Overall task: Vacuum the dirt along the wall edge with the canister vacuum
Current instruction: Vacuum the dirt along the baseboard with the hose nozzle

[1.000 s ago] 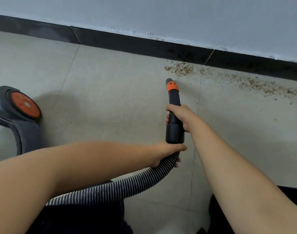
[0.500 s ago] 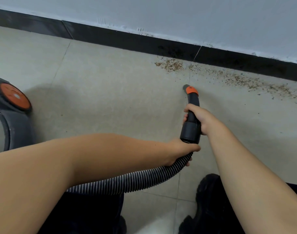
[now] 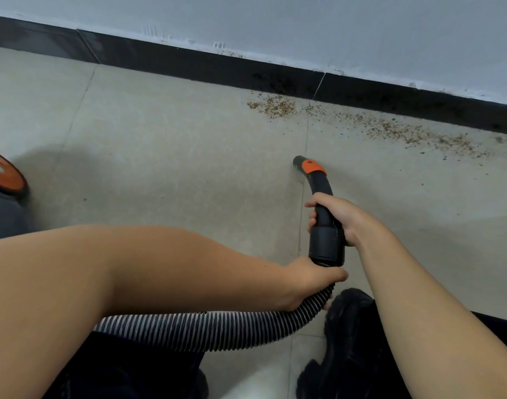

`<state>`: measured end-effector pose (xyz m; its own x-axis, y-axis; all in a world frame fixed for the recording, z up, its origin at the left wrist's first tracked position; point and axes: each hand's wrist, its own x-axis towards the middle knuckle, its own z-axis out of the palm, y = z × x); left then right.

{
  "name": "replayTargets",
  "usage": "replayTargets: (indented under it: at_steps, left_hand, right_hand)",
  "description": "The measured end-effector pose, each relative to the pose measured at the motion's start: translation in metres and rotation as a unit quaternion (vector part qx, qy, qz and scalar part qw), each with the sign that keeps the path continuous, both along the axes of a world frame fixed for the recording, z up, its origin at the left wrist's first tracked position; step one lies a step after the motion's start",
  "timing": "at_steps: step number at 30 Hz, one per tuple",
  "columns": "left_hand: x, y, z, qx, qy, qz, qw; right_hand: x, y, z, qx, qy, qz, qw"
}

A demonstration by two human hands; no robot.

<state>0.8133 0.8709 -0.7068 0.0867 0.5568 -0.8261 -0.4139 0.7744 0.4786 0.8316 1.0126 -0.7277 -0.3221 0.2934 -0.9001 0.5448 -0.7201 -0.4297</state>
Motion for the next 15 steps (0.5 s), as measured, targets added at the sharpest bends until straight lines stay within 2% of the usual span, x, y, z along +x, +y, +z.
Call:
replayTargets:
  at_steps: [7, 11, 15]
  left_hand:
    - [-0.042, 0.02, -0.006, -0.008, 0.076, 0.055, 0.996]
    - [-0.055, 0.025, -0.012, -0.015, 0.078, 0.094, 0.992]
    - [-0.056, 0.031, -0.016, -0.023, 0.084, 0.078, 0.993]
  right_hand:
    - [-0.055, 0.014, -0.006, 0.038, 0.034, -0.009, 0.999]
    - [-0.081, 0.018, -0.01, 0.041, 0.045, 0.031, 0.998]
    - [-0.079, 0.025, -0.017, 0.037, 0.045, 0.025, 0.998]
